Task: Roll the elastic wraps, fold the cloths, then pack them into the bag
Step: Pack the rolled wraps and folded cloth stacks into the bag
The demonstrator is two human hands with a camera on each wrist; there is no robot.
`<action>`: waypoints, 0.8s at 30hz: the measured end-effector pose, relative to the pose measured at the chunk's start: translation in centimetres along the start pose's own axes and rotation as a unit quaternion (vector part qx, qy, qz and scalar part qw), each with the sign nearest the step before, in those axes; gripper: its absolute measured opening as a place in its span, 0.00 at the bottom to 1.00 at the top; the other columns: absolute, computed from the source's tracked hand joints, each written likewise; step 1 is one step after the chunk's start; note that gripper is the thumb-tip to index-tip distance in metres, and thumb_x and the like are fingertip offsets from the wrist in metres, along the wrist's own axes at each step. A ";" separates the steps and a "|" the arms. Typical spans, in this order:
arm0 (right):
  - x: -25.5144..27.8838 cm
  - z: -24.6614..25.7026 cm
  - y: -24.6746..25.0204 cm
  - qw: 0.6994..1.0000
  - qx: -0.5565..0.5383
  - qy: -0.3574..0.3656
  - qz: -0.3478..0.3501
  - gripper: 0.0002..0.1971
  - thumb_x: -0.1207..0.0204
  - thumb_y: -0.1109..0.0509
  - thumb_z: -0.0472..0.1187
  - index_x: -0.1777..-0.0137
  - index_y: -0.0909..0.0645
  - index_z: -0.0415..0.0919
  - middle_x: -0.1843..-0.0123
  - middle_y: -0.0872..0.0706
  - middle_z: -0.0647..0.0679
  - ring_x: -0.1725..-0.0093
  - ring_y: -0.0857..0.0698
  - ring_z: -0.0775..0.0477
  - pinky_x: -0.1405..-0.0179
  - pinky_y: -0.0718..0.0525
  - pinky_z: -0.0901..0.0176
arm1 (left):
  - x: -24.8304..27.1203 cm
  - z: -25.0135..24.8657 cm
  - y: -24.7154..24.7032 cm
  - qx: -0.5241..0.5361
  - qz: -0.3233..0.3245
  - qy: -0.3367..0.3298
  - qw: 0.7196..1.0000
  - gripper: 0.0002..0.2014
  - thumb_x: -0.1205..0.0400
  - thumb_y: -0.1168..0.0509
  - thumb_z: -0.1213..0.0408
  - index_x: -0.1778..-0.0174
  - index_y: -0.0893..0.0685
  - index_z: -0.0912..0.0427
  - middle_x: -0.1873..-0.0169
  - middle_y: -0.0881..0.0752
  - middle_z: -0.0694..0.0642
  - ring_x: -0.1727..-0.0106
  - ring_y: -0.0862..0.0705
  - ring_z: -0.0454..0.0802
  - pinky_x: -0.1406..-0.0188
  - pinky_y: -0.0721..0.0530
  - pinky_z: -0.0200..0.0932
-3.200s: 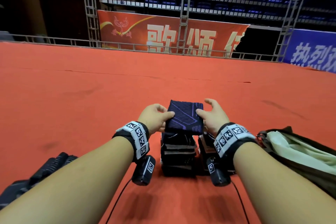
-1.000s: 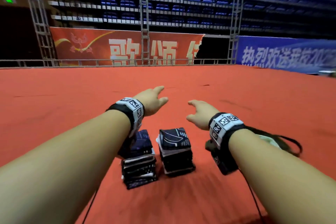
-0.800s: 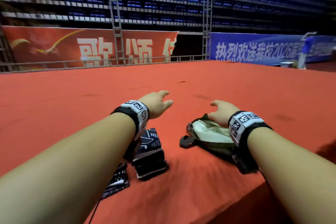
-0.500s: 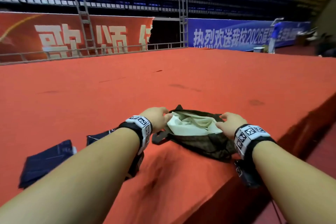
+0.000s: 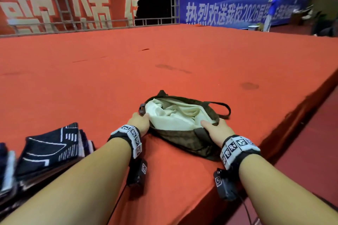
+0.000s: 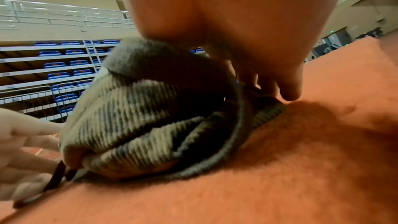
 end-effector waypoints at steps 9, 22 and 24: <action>-2.4 -1.9 -2.1 0.997 0.064 0.026 0.026 0.52 0.40 0.39 0.78 0.15 0.36 0.55 0.16 0.31 0.51 0.17 0.34 0.41 0.19 0.33 0.39 | -2.5 0.3 -1.7 0.158 -0.042 0.030 0.986 0.18 0.12 0.42 0.56 0.28 0.23 0.59 0.47 0.16 0.63 0.58 0.12 0.66 0.56 0.10 0.55; -1.2 -2.4 -1.0 0.996 0.050 0.077 -0.003 0.19 0.20 0.30 0.54 0.33 0.19 0.48 0.38 0.13 0.48 0.38 0.16 0.39 0.43 0.23 0.54 | -0.6 -1.7 -1.2 0.310 0.128 -0.017 0.942 0.26 0.39 0.30 0.74 0.43 0.17 0.58 0.53 0.11 0.63 0.53 0.12 0.64 0.57 0.11 0.60; -0.3 -2.1 -0.3 0.997 0.023 0.068 -0.018 0.14 0.19 0.31 0.45 0.34 0.20 0.46 0.44 0.14 0.47 0.43 0.16 0.40 0.48 0.26 0.56 | 0.2 -2.5 -0.8 0.334 0.143 -0.023 0.931 0.22 0.31 0.32 0.76 0.41 0.17 0.56 0.55 0.10 0.62 0.55 0.11 0.62 0.62 0.11 0.55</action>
Point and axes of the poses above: each hand's wrist, its own x-axis away from the middle knuckle, its own y-axis out of the back of the hand, z = x × y, the point moved 3 cm from there along -x, towards the middle knuckle
